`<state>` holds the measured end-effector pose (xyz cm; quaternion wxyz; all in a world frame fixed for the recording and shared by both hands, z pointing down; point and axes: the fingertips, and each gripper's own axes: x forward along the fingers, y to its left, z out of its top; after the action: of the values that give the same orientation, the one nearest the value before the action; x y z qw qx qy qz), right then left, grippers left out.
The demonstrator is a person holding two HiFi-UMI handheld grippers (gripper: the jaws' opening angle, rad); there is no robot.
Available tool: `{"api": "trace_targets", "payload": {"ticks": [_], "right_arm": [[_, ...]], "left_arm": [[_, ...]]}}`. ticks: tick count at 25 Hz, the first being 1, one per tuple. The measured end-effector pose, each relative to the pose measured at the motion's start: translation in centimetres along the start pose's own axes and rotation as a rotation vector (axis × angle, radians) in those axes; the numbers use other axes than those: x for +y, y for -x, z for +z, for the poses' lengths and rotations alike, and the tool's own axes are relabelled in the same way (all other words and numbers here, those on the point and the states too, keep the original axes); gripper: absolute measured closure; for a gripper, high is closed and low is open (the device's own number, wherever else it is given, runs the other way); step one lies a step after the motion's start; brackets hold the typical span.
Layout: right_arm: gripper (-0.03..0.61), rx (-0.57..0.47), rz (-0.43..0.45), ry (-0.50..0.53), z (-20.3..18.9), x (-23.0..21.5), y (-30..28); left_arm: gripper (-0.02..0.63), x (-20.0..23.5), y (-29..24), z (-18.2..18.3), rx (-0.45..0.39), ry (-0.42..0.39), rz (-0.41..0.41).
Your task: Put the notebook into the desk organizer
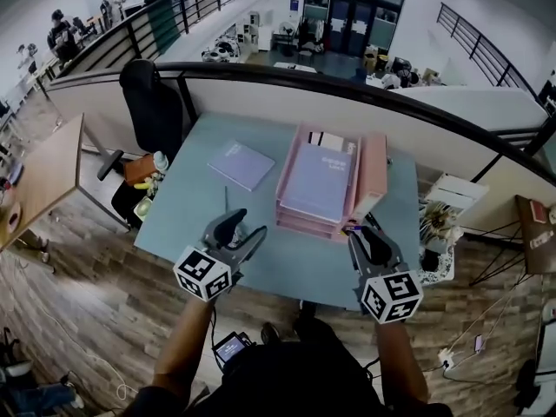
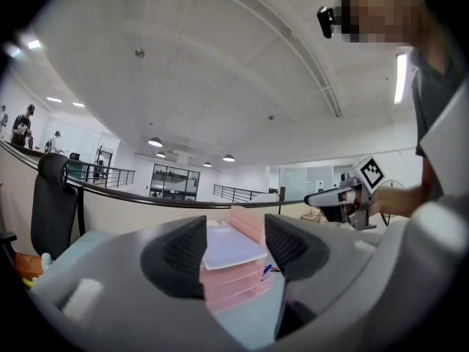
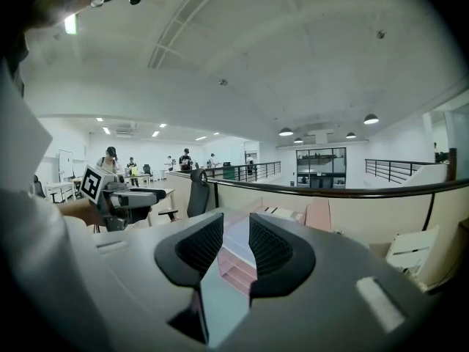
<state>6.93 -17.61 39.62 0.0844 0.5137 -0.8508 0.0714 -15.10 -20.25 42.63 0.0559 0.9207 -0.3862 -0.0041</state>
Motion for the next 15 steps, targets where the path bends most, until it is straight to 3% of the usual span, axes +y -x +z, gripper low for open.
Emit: {"api": "trace_targets", "payload": {"ticks": [11, 15], "right_arm": [[0.485, 0.095, -0.014, -0.117, -6.0, -2.8, -4.7], [0.485, 0.132, -0.032, -0.178, -8.3, -3.8, -6.4]], "left_arm": [[0.345, 3.2, -5.9, -7.5, 0.144, 0.135, 0.058], [0.345, 4.0, -7.5, -9.8, 0.157, 0.227, 0.06]]}}
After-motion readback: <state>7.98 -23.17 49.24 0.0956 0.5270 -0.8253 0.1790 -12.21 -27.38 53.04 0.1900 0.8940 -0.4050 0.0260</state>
